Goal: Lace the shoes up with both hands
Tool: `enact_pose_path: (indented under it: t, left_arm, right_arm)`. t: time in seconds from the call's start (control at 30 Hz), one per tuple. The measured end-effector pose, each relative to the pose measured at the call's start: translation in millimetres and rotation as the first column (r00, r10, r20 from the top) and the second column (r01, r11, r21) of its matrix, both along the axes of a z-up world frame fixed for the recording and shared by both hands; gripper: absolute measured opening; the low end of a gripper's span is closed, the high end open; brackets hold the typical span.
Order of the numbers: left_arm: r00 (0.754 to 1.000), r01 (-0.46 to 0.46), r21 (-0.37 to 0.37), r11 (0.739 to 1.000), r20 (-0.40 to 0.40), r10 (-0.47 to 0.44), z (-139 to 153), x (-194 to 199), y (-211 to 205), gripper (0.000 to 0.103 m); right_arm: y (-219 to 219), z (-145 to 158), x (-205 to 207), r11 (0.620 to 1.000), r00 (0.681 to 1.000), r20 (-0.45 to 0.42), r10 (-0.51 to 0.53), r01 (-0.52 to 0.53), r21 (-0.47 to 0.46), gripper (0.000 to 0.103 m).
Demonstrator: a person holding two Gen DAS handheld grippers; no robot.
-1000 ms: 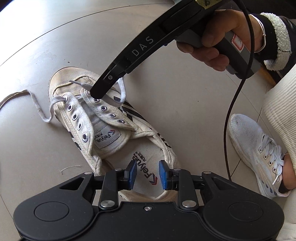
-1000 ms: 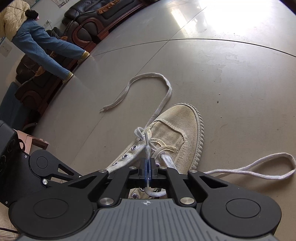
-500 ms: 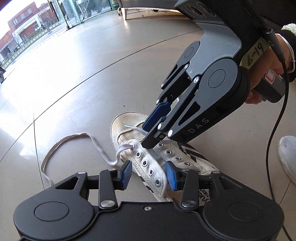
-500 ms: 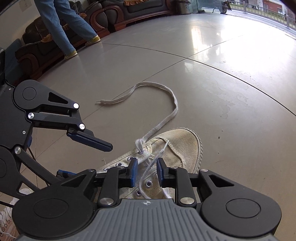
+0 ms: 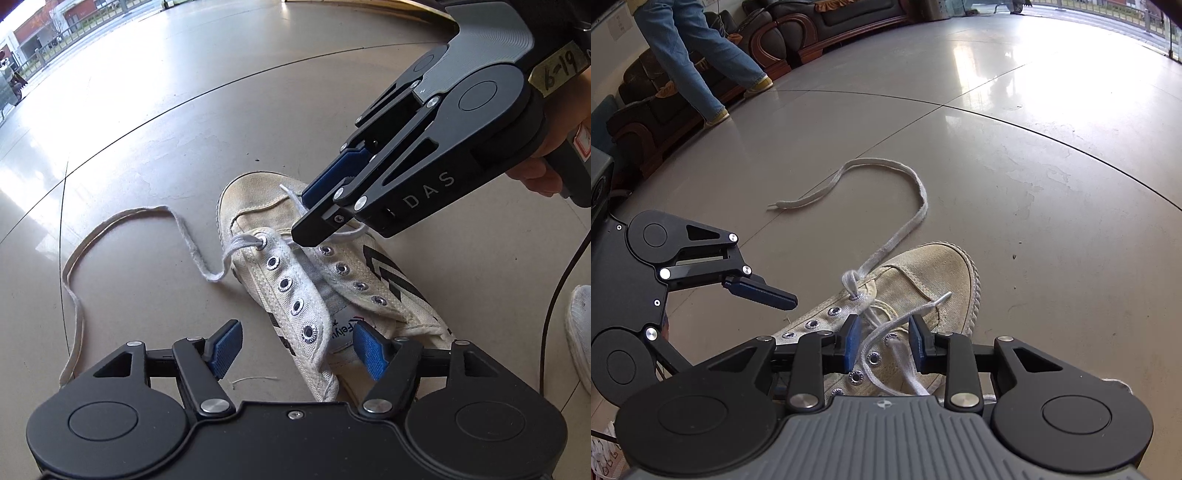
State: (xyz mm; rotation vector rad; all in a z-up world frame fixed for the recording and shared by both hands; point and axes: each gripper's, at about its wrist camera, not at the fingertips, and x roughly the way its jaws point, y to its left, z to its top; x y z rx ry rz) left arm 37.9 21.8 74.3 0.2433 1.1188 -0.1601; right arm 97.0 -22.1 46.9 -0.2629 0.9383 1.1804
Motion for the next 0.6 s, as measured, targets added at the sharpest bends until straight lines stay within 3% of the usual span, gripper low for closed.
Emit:
enact_pose_path:
  t: [0.17, 0.23, 0.3, 0.4, 0.6]
  left_arm:
    - [0.998, -0.040, -0.028, 0.999, 0.043, 0.042, 5.0, -11.2, 5.7, 0.069]
    - [0.995, -0.056, -0.024, 0.998, 0.086, 0.058, 8.9, -17.2, 7.4, 0.086]
    - [0.985, -0.076, -0.030, 0.997, 0.153, 0.079, 16.1, -21.5, 5.1, 0.095]
    - [0.957, -0.098, -0.042, 0.994, 0.271, 0.106, 29.9, -24.7, -7.3, 0.098]
    - [0.948, -0.078, -0.047, 0.996, 0.307, 0.089, 9.3, -8.7, -21.5, 0.101]
  right_arm:
    - [2.3, -1.2, 1.5, 1.000, 1.000, -0.006, -0.007, 0.007, -0.006, 0.031]
    - [1.5, -1.4, 2.4, 1.000, 1.000, -0.009, -0.010, 0.010, -0.006, 0.031]
    - [1.9, -2.0, 2.2, 1.000, 1.000, -0.011, -0.011, 0.011, -0.006, 0.031]
    - [2.1, -2.8, 1.9, 1.000, 1.000, -0.014, -0.011, 0.011, -0.010, 0.031]
    - [0.6, -2.6, 4.7, 1.000, 1.000, -0.011, -0.007, 0.007, -0.013, 0.031]
